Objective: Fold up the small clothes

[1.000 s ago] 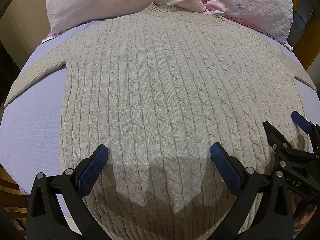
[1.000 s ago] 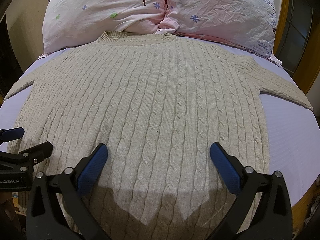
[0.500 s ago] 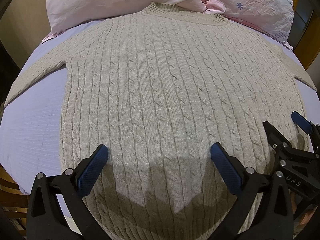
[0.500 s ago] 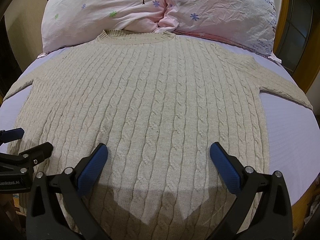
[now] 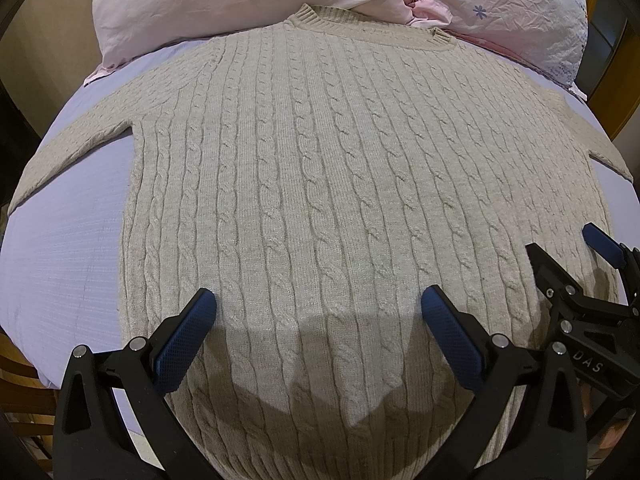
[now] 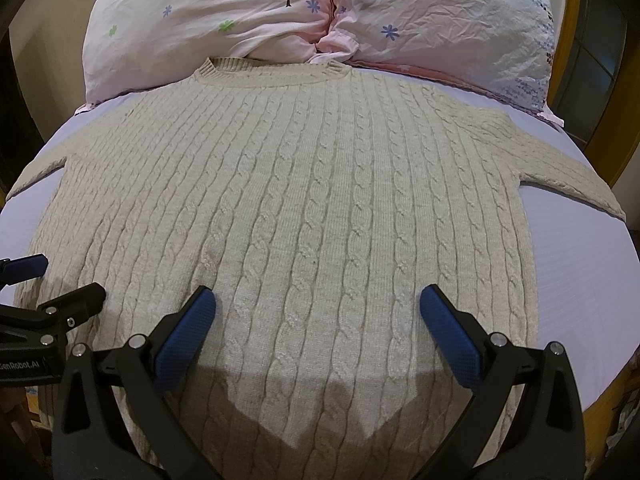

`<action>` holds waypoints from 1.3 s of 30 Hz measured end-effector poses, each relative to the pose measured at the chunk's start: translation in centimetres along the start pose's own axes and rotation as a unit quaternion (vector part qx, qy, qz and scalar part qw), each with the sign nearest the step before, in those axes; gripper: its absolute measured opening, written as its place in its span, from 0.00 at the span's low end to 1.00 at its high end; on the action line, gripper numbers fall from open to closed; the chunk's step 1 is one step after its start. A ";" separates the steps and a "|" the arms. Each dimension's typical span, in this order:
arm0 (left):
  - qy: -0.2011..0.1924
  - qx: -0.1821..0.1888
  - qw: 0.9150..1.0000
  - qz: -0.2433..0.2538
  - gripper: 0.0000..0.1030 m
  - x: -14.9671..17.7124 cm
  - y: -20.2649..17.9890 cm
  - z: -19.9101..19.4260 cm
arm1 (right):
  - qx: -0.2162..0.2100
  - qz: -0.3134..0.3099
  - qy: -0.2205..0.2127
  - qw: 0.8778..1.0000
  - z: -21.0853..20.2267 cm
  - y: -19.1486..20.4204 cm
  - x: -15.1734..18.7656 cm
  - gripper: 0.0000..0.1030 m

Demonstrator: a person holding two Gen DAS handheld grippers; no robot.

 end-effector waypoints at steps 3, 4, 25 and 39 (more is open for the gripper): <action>0.000 -0.001 1.000 0.002 0.99 0.0 0.0 0.0 | -0.020 -0.005 -0.013 1.000 -0.3 -0.4 -0.4 0.98; -0.001 0.000 1.000 0.004 0.99 0.0 0.0 -0.1 | -0.037 0.013 -0.018 0.999 -0.7 -1.7 -1.4 0.98; -0.187 0.070 0.980 -0.007 0.99 -4.1 4.4 -3.5 | -0.006 0.614 0.007 0.789 7.0 -47.4 -2.0 0.42; -0.293 0.028 0.940 -0.173 0.99 -5.5 19.1 -7.5 | -0.005 0.325 -0.186 0.927 -1.7 -30.6 -18.4 0.07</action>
Point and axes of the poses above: each gripper's, at about its wrist camera, not at the fingertips, and z roughly the way its jaws point, y to its left, x to its underside, the point moved 6 cm from there along z, roughly the way its jaws point, and after that the axes turned 9 degrees about x, right-handed, at the moved point
